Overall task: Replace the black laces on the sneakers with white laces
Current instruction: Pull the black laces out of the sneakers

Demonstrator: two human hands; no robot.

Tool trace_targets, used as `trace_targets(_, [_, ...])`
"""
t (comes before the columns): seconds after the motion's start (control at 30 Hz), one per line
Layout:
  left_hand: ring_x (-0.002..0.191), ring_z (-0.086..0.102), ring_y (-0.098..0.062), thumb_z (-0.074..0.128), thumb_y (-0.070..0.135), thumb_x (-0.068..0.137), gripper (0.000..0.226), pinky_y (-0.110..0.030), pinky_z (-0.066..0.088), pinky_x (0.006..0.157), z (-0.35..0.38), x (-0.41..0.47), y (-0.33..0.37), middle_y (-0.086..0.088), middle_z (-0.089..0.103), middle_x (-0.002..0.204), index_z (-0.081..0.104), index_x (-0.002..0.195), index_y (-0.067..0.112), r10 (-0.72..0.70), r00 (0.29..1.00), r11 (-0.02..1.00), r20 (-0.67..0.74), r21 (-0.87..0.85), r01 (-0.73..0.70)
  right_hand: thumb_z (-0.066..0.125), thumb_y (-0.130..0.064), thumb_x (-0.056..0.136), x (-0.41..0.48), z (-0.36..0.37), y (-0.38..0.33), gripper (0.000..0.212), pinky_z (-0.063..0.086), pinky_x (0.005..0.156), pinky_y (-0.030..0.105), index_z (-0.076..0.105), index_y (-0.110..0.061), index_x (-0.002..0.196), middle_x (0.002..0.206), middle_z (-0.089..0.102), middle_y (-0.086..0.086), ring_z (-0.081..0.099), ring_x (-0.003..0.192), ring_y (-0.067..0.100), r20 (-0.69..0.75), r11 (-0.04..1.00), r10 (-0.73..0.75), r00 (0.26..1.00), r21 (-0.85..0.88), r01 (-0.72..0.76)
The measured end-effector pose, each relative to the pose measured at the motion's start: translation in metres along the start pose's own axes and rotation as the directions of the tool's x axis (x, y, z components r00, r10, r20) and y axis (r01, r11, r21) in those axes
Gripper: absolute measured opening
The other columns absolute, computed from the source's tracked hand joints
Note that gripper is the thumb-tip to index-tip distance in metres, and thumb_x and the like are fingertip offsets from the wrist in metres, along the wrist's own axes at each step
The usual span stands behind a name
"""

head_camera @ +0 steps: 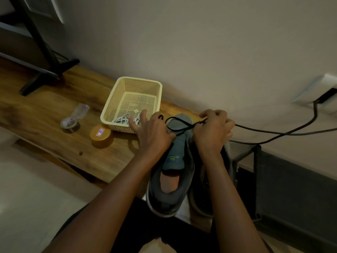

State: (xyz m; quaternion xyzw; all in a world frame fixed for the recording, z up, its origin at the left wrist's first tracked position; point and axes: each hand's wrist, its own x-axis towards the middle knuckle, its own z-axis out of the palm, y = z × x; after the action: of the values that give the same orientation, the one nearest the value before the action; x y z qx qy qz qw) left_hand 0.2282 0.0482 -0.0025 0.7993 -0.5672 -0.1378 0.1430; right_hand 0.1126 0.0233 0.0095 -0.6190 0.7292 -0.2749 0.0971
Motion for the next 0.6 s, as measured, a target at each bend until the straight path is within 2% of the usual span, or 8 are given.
trace_targets(0.1, [0.145, 0.004, -0.023, 0.066, 0.038, 0.082, 0.02, -0.056, -0.003, 0.11, 0.001, 0.0, 0.001, 0.009, 0.035, 0.149, 0.069, 0.089, 0.02, 0.002, 1.0, 1.0, 0.003, 0.007, -0.002, 0.057, -0.012, 0.084, -0.002, 0.002, -0.001, 0.032, 0.021, 0.102, 0.04, 0.068, -0.028, 0.11, 0.139, 0.041, 0.0, 0.023, 0.13, 0.031, 0.17, 0.986, -0.103, 0.98, -0.115, 0.124])
trace_targets(0.2, [0.145, 0.003, -0.023, 0.066, 0.038, 0.083, 0.021, -0.056, -0.004, 0.111, 0.002, 0.001, 0.001, 0.009, 0.034, 0.149, 0.07, 0.091, 0.02, 0.0, 1.0, 1.0, 0.009, 0.009, 0.0, 0.055, -0.021, 0.087, -0.006, 0.003, -0.002, 0.032, 0.02, 0.106, 0.045, 0.064, -0.032, 0.116, 0.143, 0.037, 0.001, 0.019, 0.133, 0.034, 0.309, 0.96, -0.106, 0.945, -0.215, 0.178])
trace_targets(0.3, [0.145, 0.003, -0.023, 0.065, 0.037, 0.084, 0.02, -0.056, -0.004, 0.111, 0.002, 0.001, 0.001, 0.009, 0.033, 0.15, 0.07, 0.092, 0.02, -0.004, 1.0, 1.0, 0.01, 0.009, 0.004, 0.056, -0.019, 0.086, -0.007, 0.003, -0.001, 0.037, 0.018, 0.106, 0.046, 0.062, -0.034, 0.12, 0.146, 0.032, 0.002, 0.018, 0.134, 0.035, 0.317, 0.948, -0.16, 0.935, -0.213, 0.235])
trace_targets(0.37, [0.145, 0.003, -0.023, 0.065, 0.036, 0.084, 0.019, -0.056, -0.004, 0.111, 0.003, 0.001, 0.001, 0.009, 0.034, 0.149, 0.07, 0.091, 0.02, -0.001, 1.0, 1.0, 0.008, 0.012, 0.0, 0.056, -0.021, 0.086, -0.007, 0.005, -0.002, 0.031, 0.019, 0.105, 0.046, 0.065, -0.03, 0.114, 0.141, 0.037, 0.003, 0.02, 0.132, 0.035, 0.326, 0.931, -0.177, 0.929, -0.251, 0.265])
trace_targets(0.47, [0.145, 0.003, -0.023, 0.065, 0.038, 0.083, 0.018, -0.057, -0.003, 0.11, 0.004, 0.001, 0.002, 0.009, 0.033, 0.15, 0.071, 0.088, 0.022, 0.002, 1.0, 1.0, 0.015, 0.017, -0.002, 0.055, -0.022, 0.087, -0.007, 0.008, -0.001, 0.026, 0.023, 0.104, 0.046, 0.067, -0.023, 0.11, 0.133, 0.041, 0.005, 0.025, 0.127, 0.035, 0.303, 0.935, -0.132, 0.944, -0.277, 0.219])
trace_targets(0.53, [0.145, 0.003, -0.023, 0.066, 0.038, 0.083, 0.017, -0.056, -0.003, 0.11, 0.003, 0.001, 0.002, 0.01, 0.032, 0.15, 0.071, 0.087, 0.022, -0.002, 1.0, 1.0, 0.014, 0.011, 0.001, 0.052, -0.021, 0.089, -0.007, 0.009, 0.0, 0.025, 0.022, 0.104, 0.046, 0.064, -0.017, 0.111, 0.134, 0.038, 0.007, 0.024, 0.127, 0.035, 0.303, 0.93, -0.134, 0.944, -0.292, 0.225])
trace_targets(0.6, [0.145, 0.003, -0.023, 0.066, 0.037, 0.083, 0.016, -0.056, -0.003, 0.111, 0.002, 0.0, 0.002, 0.009, 0.034, 0.149, 0.069, 0.087, 0.022, -0.004, 1.0, 1.0, 0.003, -0.008, 0.004, 0.048, -0.019, 0.091, -0.009, 0.011, -0.001, 0.025, 0.023, 0.101, 0.045, 0.059, -0.01, 0.112, 0.135, 0.036, 0.009, 0.026, 0.127, 0.035, 0.242, 0.926, -0.157, 0.957, -0.3, 0.228])
